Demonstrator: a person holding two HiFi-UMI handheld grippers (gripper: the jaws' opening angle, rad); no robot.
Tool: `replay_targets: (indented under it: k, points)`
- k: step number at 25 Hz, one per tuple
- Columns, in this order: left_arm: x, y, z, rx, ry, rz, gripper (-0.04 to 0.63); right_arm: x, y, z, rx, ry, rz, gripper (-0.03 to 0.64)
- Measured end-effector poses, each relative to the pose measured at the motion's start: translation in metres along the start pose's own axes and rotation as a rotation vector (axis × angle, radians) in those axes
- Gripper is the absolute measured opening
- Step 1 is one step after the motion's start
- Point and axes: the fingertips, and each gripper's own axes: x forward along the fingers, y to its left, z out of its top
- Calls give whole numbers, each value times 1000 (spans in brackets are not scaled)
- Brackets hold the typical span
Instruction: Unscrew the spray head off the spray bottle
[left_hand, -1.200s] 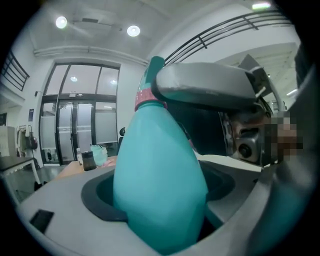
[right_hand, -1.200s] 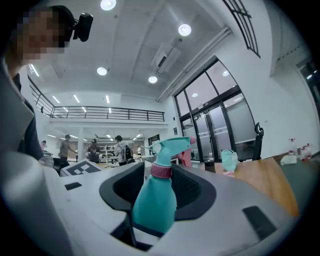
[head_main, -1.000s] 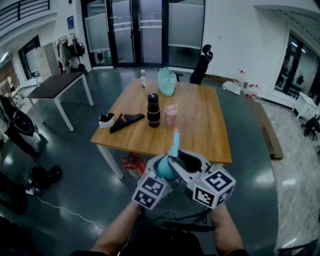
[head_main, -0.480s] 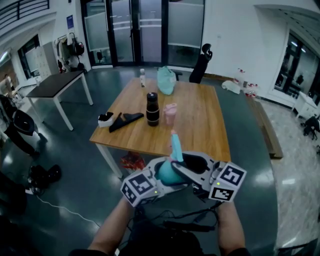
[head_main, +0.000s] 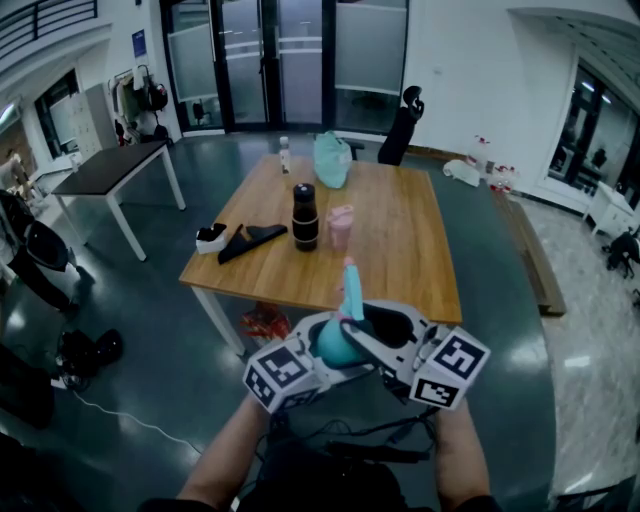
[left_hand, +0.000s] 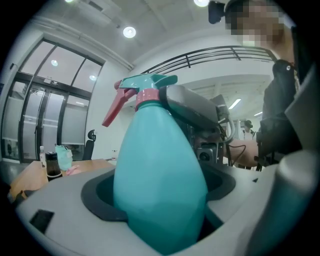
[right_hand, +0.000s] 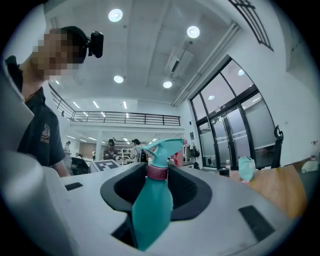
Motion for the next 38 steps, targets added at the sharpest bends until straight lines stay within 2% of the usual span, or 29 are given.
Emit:
replay_targets:
  k: [6,11,17,21,25,34,38]
  points:
    - [-1,23,-2,-16,-8,147,437,1,-7,1,33,-11,-97,150]
    - [-5,46,-16,1,40,294,437,10,-17,-8,66,24,-194,150]
    - [-5,52,-24,21,96,365,437,19,-20,-14,111,63,-234,150]
    - [-7,56,-29,26,120,384,437,24,-24,-18,124,82,-261,150]
    - [-7,51,-31,17,116,328,437,24,-24,-20,114,86,-235,143]
    - [-4,10,-15,-41,32,-28,437,11,-10,-13,131,41,-3,141]
    - [-7,-4,-15,-45,27,-117,437,5,-3,-13,124,38,68,141]
